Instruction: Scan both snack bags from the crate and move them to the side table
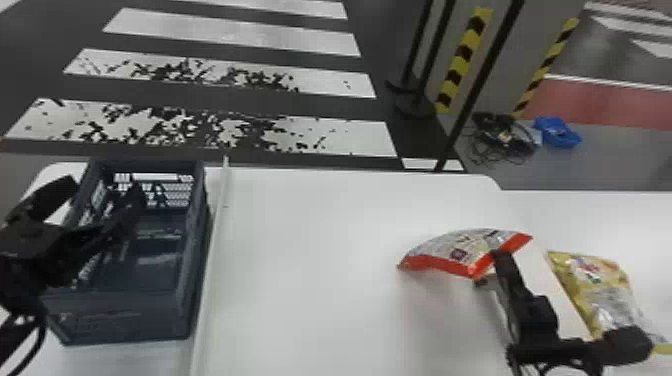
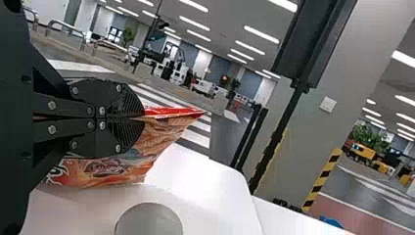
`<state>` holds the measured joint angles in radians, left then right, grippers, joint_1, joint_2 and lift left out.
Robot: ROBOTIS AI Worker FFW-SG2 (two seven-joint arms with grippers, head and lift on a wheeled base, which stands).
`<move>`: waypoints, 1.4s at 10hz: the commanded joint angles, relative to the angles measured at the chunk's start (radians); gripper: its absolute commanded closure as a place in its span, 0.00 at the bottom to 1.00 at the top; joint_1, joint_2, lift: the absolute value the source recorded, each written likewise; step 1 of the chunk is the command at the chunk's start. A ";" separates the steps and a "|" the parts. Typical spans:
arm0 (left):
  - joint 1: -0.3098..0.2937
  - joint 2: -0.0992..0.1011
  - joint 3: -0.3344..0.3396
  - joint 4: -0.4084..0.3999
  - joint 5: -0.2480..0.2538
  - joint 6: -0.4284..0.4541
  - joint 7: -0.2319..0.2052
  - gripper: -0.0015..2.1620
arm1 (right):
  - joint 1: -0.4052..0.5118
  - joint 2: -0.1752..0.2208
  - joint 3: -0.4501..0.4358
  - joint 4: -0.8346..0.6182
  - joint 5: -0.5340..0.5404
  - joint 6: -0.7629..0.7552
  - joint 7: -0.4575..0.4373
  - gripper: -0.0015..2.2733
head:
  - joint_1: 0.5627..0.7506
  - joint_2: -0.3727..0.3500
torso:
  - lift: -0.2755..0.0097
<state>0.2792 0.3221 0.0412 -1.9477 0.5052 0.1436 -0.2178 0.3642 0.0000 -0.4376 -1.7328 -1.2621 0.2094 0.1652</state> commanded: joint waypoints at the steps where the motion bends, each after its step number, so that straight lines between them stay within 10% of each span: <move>1: 0.000 -0.005 -0.009 -0.002 -0.004 0.000 0.000 0.02 | 0.033 0.001 0.037 -0.053 0.003 -0.020 -0.033 0.99 | 0.70 0.24 | 0.63; 4: -0.003 -0.012 -0.030 -0.002 -0.013 -0.003 0.000 0.02 | 0.110 0.001 0.142 -0.143 0.029 -0.084 -0.142 0.86 | 0.70 0.26 | 0.63; 5: -0.003 -0.017 -0.035 -0.003 -0.013 -0.003 0.000 0.02 | 0.134 0.001 0.174 -0.179 0.052 -0.087 -0.213 0.67 | 0.70 0.27 | 0.63; 6: -0.006 -0.025 -0.043 -0.003 -0.019 -0.003 -0.002 0.02 | 0.159 0.001 0.215 -0.221 0.093 -0.087 -0.286 0.16 | 0.70 0.28 | 0.63; 7: -0.009 -0.032 -0.052 -0.003 -0.024 -0.006 -0.002 0.02 | 0.187 0.001 0.257 -0.277 0.135 -0.087 -0.369 0.01 | 0.70 0.29 | 0.63; 10: -0.020 -0.052 -0.072 -0.007 -0.033 -0.006 -0.003 0.02 | 0.269 0.001 0.359 -0.416 0.225 -0.001 -0.539 0.00 | 0.70 0.33 | 0.63; 14: -0.029 -0.069 -0.086 -0.007 -0.043 -0.006 -0.003 0.02 | 0.337 -0.049 0.408 -0.528 0.382 0.173 -0.549 0.04 | 0.70 0.43 | 0.63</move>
<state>0.2504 0.2545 -0.0456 -1.9546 0.4620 0.1358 -0.2205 0.7015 -0.0418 -0.0332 -2.2465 -0.9377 0.3540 -0.3859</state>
